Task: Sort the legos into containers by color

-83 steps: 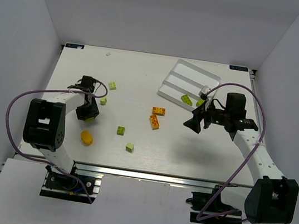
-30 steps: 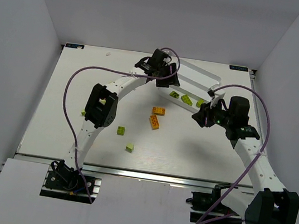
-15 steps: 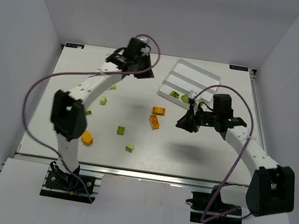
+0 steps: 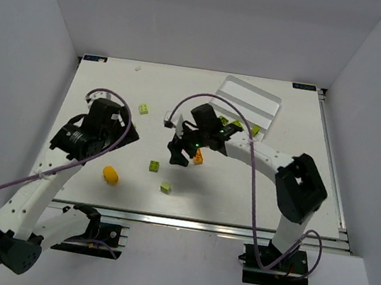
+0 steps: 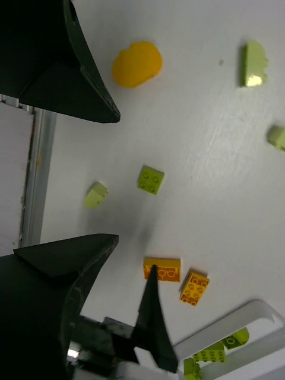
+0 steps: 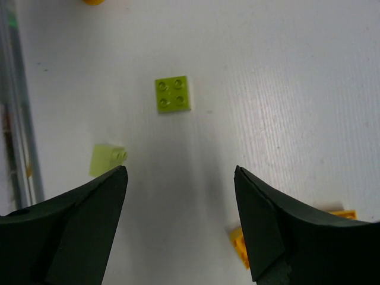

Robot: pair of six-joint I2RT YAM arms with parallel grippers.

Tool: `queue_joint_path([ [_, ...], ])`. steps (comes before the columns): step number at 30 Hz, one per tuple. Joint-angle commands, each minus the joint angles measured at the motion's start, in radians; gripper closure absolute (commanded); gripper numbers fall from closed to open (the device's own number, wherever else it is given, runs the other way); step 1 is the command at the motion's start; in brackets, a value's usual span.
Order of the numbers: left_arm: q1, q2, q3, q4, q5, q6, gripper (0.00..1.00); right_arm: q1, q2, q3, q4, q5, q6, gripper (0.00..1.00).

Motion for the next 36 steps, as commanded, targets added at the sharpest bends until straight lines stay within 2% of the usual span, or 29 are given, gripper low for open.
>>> queue_joint_path([
  [1, 0.002, -0.121, -0.017, -0.133, -0.08, -0.126, 0.15, 0.043, 0.094, 0.117, -0.024, 0.138, 0.064, 0.21],
  [3, 0.002, -0.181, -0.029, -0.188, -0.1, -0.166, 0.15, 0.06, 0.171, 0.187, -0.029, 0.214, 0.087, 0.2],
  [7, 0.002, -0.261, -0.04, -0.265, -0.115, -0.211, 0.15, 0.111, 0.308, 0.293, -0.09, 0.235, 0.099, 0.16],
  [20, -0.008, -0.358, -0.079, -0.329, -0.091, -0.289, 0.15, 0.189, 0.418, 0.358, -0.057, 0.249, 0.073, 0.14],
  [23, -0.008, -0.356, -0.083, -0.326, -0.086, -0.294, 0.14, 0.2, 0.447, 0.378, -0.049, 0.284, 0.067, 0.19],
  [26, -0.008, -0.347, -0.089, -0.32, -0.082, -0.294, 0.15, 0.203, 0.458, 0.393, -0.043, 0.305, 0.058, 0.33],
  [27, -0.008, -0.344, -0.095, -0.317, -0.08, -0.294, 0.14, 0.203, 0.458, 0.392, -0.041, 0.302, 0.056, 0.46],
  [29, -0.008, -0.342, -0.106, -0.303, -0.072, -0.294, 0.14, 0.2, 0.448, 0.386, -0.041, 0.29, 0.041, 0.55],
  [30, -0.008, -0.344, -0.12, -0.297, -0.071, -0.294, 0.14, 0.2, 0.443, 0.378, -0.041, 0.275, 0.036, 0.65],
  [32, -0.008, -0.342, -0.134, -0.279, -0.066, -0.294, 0.14, 0.194, 0.42, 0.364, -0.038, 0.253, 0.032, 0.72],
  [33, -0.008, -0.342, -0.141, -0.271, -0.063, -0.292, 0.14, 0.191, 0.412, 0.358, -0.034, 0.243, 0.035, 0.85],
  [34, -0.008, -0.339, -0.16, -0.253, -0.062, -0.292, 0.14, 0.194, 0.392, 0.341, -0.029, 0.242, 0.038, 0.92],
  [36, -0.008, -0.33, -0.18, -0.234, -0.055, -0.286, 0.14, 0.185, 0.369, 0.329, -0.017, 0.227, 0.056, 1.0],
])
